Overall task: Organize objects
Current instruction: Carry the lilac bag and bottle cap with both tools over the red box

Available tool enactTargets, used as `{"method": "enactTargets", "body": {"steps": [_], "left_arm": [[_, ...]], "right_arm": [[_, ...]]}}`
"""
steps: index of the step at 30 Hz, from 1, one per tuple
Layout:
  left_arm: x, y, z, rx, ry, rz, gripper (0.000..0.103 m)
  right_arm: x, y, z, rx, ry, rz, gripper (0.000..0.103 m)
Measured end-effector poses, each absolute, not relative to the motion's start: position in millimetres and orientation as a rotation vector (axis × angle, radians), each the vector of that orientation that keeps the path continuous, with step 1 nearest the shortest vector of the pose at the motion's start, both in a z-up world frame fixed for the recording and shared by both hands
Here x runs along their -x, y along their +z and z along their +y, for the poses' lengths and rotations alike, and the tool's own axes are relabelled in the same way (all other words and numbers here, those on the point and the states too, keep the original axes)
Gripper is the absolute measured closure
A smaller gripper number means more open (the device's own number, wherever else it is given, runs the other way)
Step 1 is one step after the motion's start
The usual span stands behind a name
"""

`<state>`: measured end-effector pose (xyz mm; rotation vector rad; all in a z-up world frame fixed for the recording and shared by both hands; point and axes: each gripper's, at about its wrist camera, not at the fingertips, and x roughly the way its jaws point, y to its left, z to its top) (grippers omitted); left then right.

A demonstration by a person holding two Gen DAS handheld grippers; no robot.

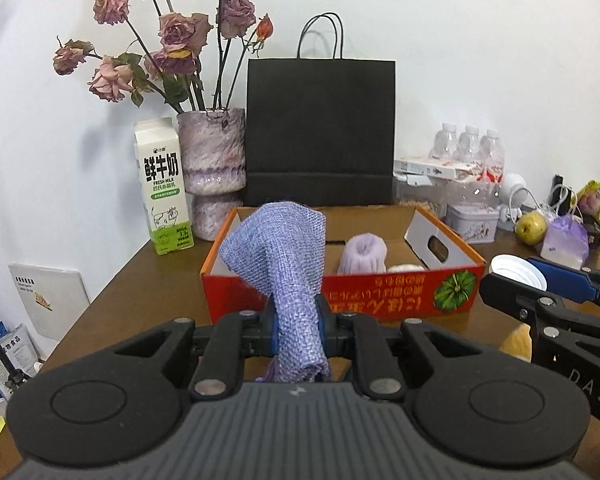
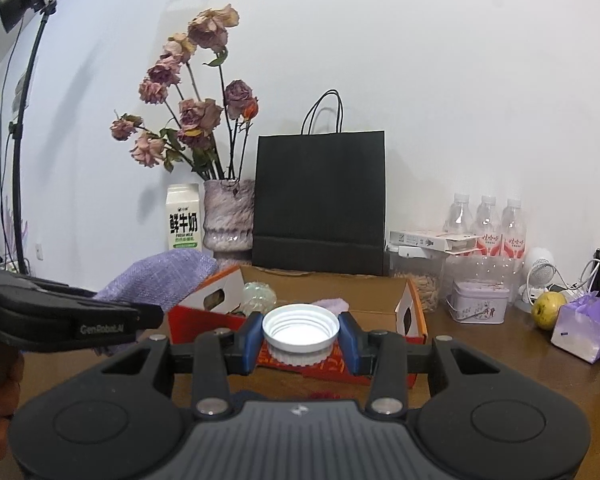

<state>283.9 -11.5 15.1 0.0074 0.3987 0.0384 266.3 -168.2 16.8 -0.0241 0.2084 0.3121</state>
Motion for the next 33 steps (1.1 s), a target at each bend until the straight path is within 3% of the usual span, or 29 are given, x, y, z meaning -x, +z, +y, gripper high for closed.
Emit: {"method": "enactTargets", "body": {"steps": [33], "left_arm": [[-388.2, 19.1, -7.8, 0.021, 0.028, 0.381, 0.086]], "right_arm": [[-387.2, 39.9, -162.3, 0.013, 0.282, 0.204, 0.064]]}}
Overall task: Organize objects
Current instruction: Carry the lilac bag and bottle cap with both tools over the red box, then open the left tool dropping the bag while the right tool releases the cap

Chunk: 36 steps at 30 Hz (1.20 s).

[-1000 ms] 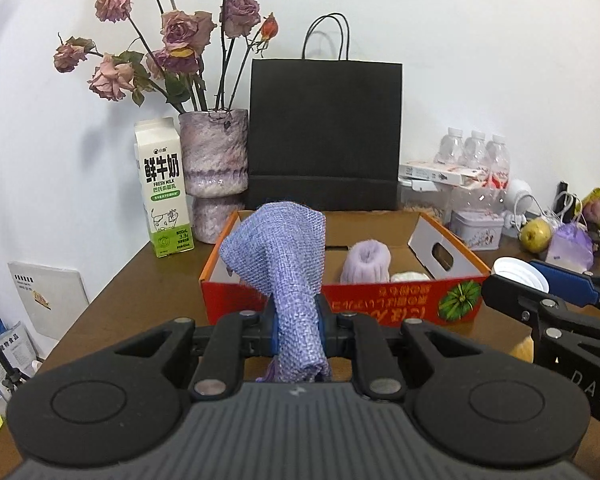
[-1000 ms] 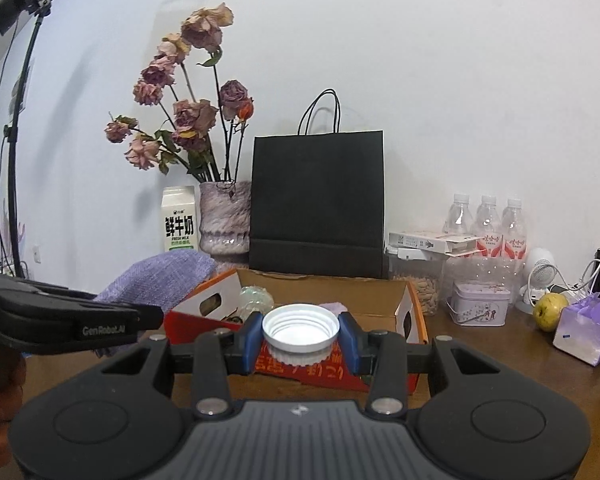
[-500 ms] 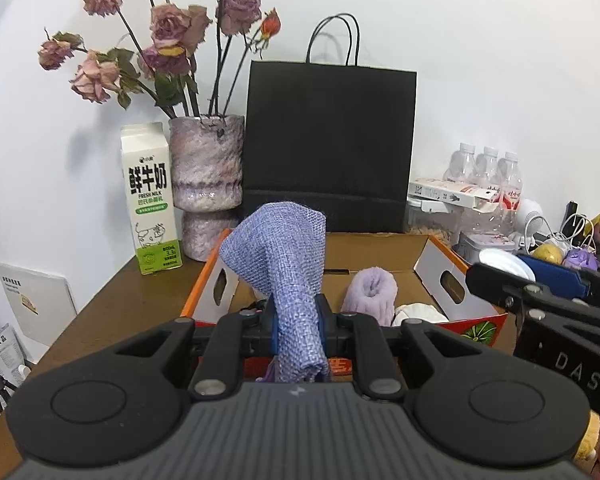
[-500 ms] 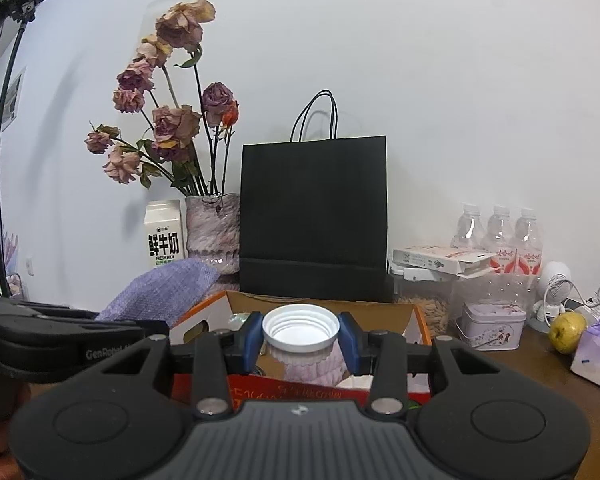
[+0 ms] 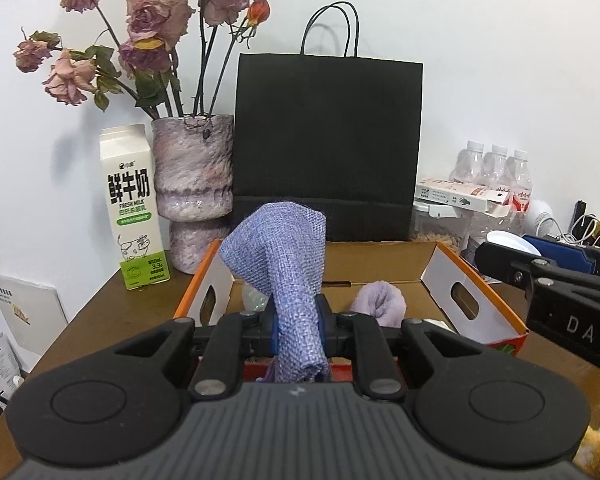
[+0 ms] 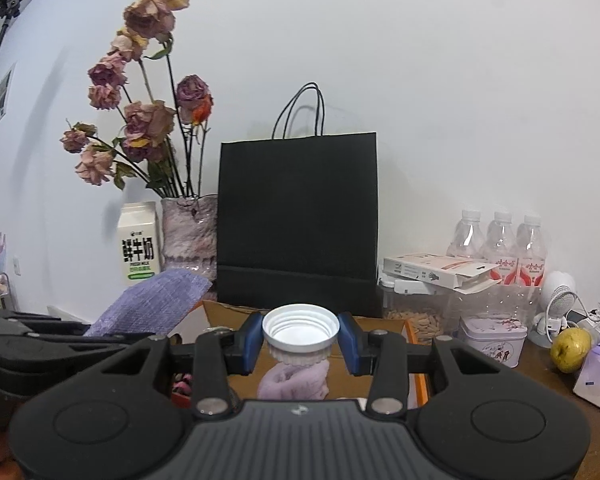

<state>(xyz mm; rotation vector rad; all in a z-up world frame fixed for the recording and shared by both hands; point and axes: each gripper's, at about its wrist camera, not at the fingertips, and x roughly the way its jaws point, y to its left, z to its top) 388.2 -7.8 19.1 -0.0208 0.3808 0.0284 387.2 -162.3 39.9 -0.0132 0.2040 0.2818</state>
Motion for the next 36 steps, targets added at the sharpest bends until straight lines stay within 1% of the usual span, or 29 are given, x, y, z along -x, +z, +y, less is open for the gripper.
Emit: {"method": "enactTargets", "body": {"steps": [25, 36], "left_arm": [[-454.2, 13.7, -5.0, -0.005, 0.017, 0.394, 0.086], [-477.5, 0.4, -2.9, -0.024, 0.005, 0.432, 0.086]], "right_arm": [[-459.2, 27.9, -165.0, 0.040, 0.231, 0.303, 0.064], [-486.4, 13.2, -163.4, 0.036, 0.231, 0.399, 0.064]]}}
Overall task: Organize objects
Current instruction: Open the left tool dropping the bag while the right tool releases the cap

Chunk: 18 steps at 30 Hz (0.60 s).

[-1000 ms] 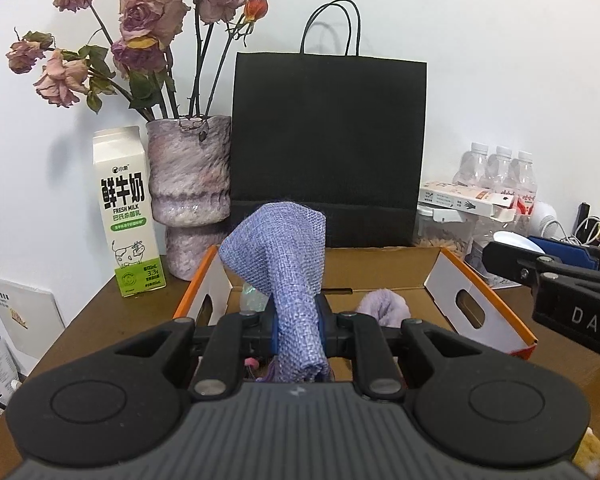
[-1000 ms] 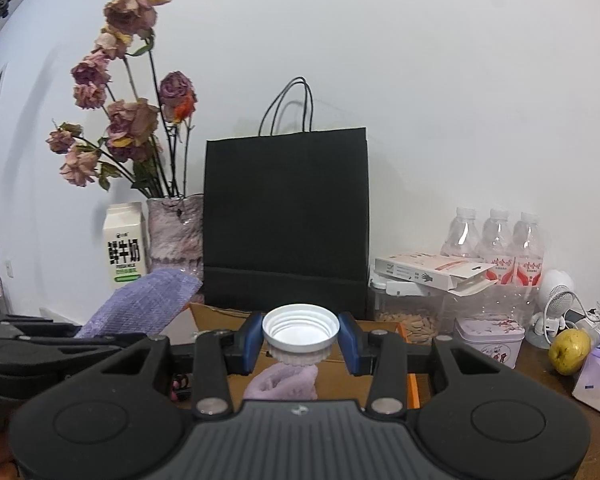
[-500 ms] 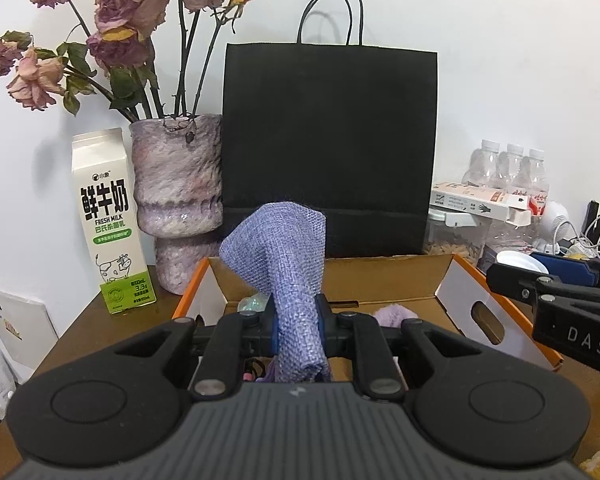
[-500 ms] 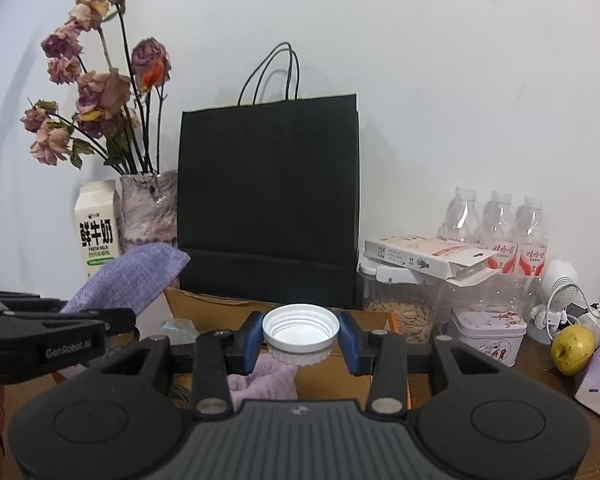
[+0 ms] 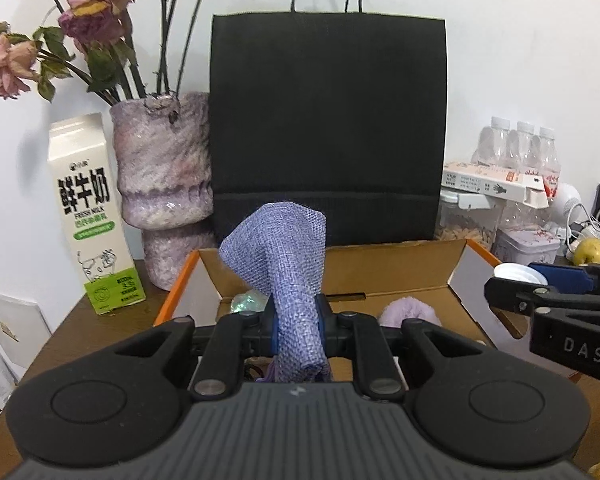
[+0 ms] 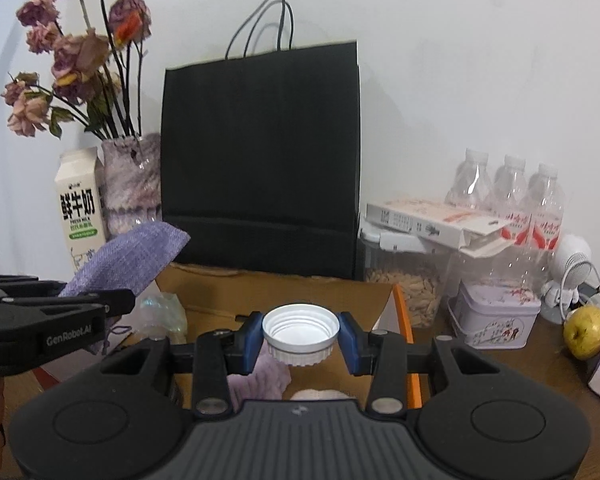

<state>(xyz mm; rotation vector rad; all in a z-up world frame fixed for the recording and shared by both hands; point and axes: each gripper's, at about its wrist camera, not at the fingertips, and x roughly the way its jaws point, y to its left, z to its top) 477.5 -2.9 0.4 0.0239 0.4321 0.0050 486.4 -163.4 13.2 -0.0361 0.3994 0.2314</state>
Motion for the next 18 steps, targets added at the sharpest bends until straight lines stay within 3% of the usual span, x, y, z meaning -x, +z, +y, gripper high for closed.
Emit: {"method": "enactTargets", "body": {"steps": [4, 6, 7, 9, 10, 11, 12, 14, 18], "left_arm": [[-481.8, -4.2, 0.2, -0.014, -0.003, 0.445, 0.083], [-482.2, -5.1, 1.3, -0.011, 0.007, 0.445, 0.071], [-482.2, -5.0, 1.5, -0.013, 0.014, 0.441, 0.063], [-481.4, -4.4, 3.5, -0.009, 0.037, 0.426, 0.020], [-480.7, -3.8, 4.6, -0.007, 0.053, 0.415, 0.016], [-480.0, -2.7, 6.0, -0.009, 0.069, 0.403, 0.011], [-480.2, -1.5, 7.2, -0.011, 0.084, 0.395, 0.003], [-479.9, -0.3, 10.7, -0.004, 0.113, 0.376, 0.000], [-482.0, -0.2, 15.2, 0.016, 0.126, 0.392, 0.000]], "right_arm": [[-492.4, 6.6, -163.7, 0.037, 0.231, 0.439, 0.064], [-493.8, 4.6, -164.2, 0.036, 0.230, 0.451, 0.064], [-494.2, 3.7, -164.7, 0.034, 0.226, 0.457, 0.058], [-495.1, 2.8, -165.9, 0.027, 0.212, 0.466, 0.032], [-495.7, 2.5, -167.3, 0.019, 0.202, 0.469, 0.012], [-496.1, 2.2, -168.7, 0.012, 0.191, 0.470, 0.005], [-496.1, 2.3, -170.1, 0.005, 0.181, 0.468, 0.005], [-496.8, 1.9, -171.6, -0.005, 0.171, 0.474, 0.000], [-500.2, -1.5, -173.1, -0.023, 0.179, 0.501, 0.000]]}}
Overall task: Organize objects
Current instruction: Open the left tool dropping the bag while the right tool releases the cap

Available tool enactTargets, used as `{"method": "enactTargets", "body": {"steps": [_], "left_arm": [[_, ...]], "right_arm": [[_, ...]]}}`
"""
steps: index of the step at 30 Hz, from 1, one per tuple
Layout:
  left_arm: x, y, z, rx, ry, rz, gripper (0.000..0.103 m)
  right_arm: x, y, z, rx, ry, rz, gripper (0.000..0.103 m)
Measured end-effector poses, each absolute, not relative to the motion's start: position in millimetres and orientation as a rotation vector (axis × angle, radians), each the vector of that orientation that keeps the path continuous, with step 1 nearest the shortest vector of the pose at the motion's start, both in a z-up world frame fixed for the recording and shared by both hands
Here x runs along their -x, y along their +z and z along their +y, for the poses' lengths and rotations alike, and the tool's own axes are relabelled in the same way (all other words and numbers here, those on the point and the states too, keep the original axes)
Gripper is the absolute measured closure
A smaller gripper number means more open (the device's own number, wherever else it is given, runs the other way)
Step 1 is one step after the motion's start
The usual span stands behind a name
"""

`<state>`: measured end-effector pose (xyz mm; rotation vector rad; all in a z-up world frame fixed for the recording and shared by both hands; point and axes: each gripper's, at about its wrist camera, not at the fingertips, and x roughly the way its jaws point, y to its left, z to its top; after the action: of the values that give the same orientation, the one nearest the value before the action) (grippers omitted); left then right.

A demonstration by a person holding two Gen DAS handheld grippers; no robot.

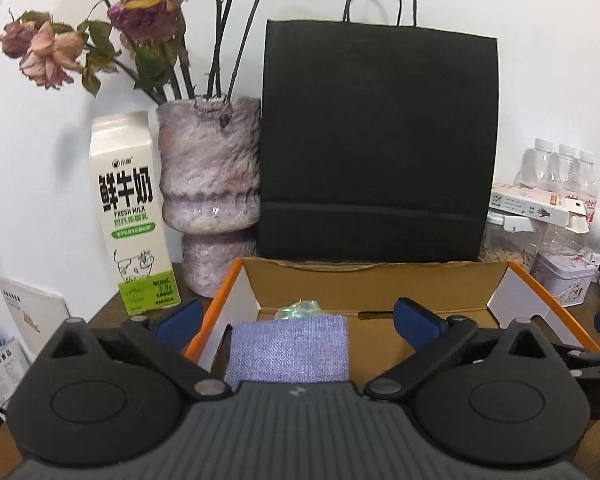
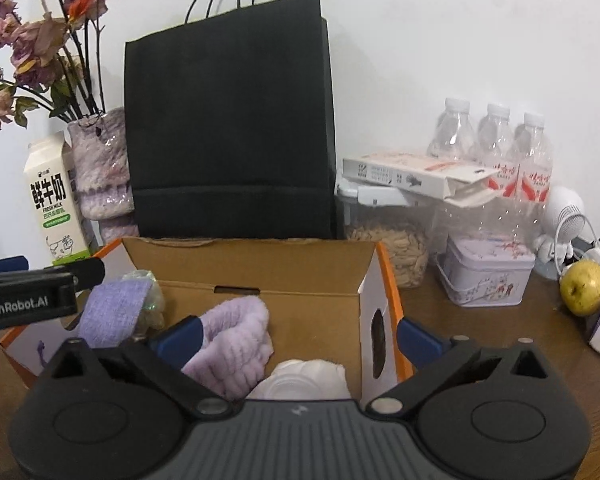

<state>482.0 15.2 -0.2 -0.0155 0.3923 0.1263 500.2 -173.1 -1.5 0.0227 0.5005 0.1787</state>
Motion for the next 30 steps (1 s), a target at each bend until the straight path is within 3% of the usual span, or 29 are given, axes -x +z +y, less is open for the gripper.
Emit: {"method": "enactTargets", "body": {"steps": [30], "left_arm": [[-439.2, 9.3, 33.8, 0.050, 0.119, 0.373, 0.000]], "right_arm": [[-446.0, 23.8, -167.2, 0.047, 0.194, 0.366, 0.000]]}}
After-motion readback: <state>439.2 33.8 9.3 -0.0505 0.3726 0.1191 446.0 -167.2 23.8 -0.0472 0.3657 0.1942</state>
